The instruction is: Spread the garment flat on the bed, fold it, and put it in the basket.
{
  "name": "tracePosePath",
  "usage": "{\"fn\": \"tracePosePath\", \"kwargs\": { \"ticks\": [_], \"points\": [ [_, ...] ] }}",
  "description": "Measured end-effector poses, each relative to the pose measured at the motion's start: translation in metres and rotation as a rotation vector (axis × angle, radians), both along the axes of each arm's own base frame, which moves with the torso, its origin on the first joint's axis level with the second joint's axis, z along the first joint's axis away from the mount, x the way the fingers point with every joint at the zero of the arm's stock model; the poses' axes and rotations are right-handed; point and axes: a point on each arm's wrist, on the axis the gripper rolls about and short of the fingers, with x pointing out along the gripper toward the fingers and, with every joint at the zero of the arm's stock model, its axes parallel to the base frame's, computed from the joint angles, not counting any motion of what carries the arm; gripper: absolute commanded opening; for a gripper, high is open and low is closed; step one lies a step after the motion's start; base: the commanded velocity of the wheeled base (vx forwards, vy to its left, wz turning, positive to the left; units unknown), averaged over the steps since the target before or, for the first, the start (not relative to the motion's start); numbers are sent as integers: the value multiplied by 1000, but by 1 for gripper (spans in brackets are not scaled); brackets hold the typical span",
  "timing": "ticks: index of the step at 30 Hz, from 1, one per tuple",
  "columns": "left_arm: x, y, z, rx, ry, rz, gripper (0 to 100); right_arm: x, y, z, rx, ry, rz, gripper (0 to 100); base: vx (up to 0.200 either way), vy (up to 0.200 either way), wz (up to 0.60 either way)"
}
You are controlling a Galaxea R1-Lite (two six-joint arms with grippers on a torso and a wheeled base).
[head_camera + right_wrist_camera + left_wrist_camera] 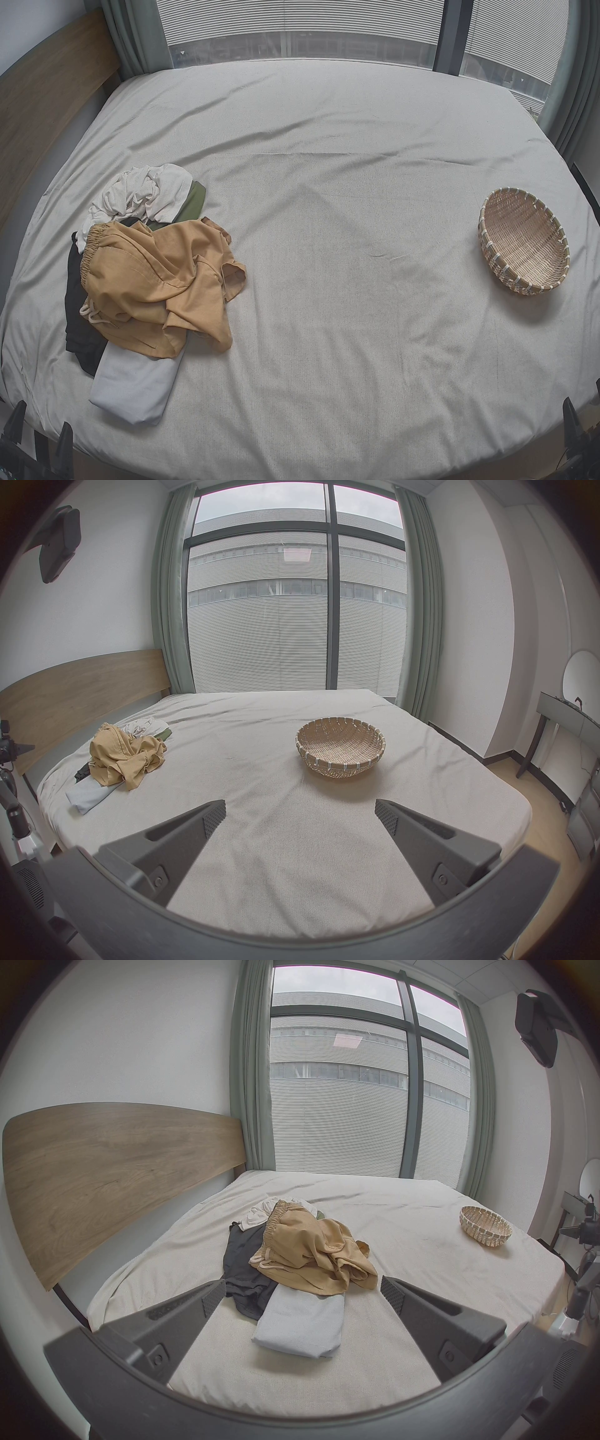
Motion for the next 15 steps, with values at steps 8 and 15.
{"fn": "tracePosePath", "kwargs": {
  "ticks": [8, 15],
  "points": [
    [-3, 0, 23, 14, -189, 22, 100, 0, 0, 0, -1, 0, 0, 100, 0, 0, 0],
    [-7, 0, 56, -7, -293, 4, 100, 0, 0, 0, 0, 0, -1, 100, 0, 0, 0]
  ]
}}
